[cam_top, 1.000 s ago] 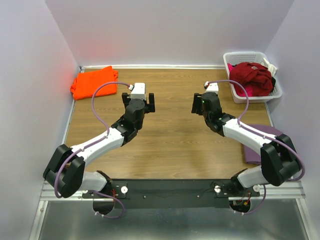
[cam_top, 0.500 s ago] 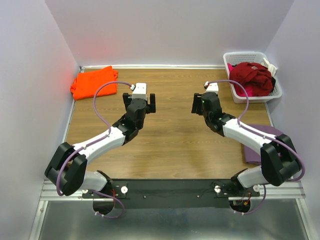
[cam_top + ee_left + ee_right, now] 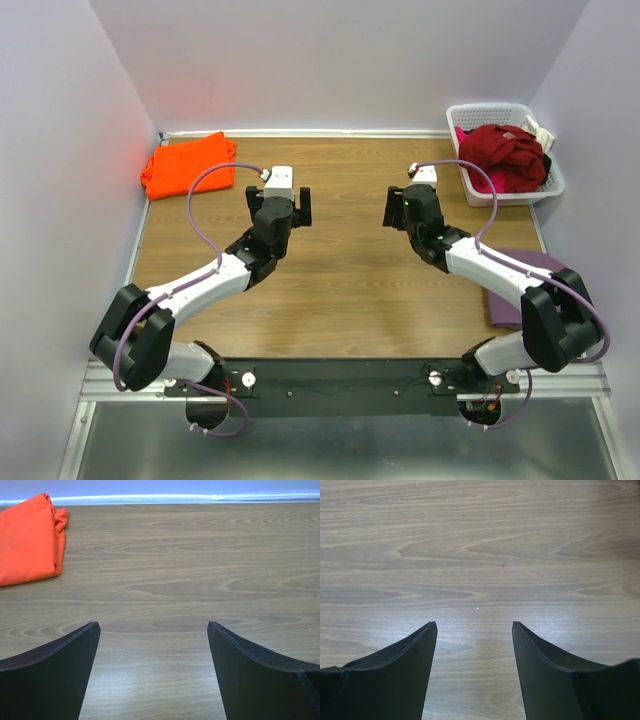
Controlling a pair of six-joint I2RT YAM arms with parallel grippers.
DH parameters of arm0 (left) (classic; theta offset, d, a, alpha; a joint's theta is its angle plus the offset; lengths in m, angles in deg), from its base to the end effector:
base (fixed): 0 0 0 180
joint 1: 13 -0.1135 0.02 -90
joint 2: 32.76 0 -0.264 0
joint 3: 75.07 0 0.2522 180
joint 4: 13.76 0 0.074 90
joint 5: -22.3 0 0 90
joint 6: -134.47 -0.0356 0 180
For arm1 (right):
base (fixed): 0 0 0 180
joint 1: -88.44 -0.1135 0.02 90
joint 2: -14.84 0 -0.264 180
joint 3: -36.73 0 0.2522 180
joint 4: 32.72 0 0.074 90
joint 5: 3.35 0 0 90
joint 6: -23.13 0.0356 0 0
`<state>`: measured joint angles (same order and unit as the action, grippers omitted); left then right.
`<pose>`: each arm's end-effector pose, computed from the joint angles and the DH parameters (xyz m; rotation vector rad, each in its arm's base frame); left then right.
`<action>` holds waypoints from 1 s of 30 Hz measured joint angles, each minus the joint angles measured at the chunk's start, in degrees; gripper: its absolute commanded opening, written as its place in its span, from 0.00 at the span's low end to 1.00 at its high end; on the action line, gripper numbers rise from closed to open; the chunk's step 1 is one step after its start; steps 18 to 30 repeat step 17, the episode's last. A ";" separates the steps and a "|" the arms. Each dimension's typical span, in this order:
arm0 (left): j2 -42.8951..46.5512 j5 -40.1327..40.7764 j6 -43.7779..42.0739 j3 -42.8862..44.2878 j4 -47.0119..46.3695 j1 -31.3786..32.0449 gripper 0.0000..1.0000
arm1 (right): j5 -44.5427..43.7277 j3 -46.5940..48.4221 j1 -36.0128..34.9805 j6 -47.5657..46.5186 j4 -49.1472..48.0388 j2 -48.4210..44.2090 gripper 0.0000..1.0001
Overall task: Fold and stack the t-shirts
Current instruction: Put the neatly folded tshirt into the corner of the board with the left arm
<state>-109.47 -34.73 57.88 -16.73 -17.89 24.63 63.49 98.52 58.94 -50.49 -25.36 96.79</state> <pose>0.2489 -0.1674 0.2654 -0.0265 1.7800 -0.1181 0.2806 0.1426 0.2387 0.0184 2.0108 0.0952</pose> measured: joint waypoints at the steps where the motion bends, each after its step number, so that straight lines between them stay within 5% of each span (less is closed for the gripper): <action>1: -0.09 -0.02 0.09 0.00 0.02 0.00 0.98 | 0.00 0.00 0.00 0.00 0.00 0.00 0.70; 30: -0.81 0.00 0.35 0.72 0.74 0.00 0.98 | 0.02 0.00 0.00 0.00 0.00 0.00 0.70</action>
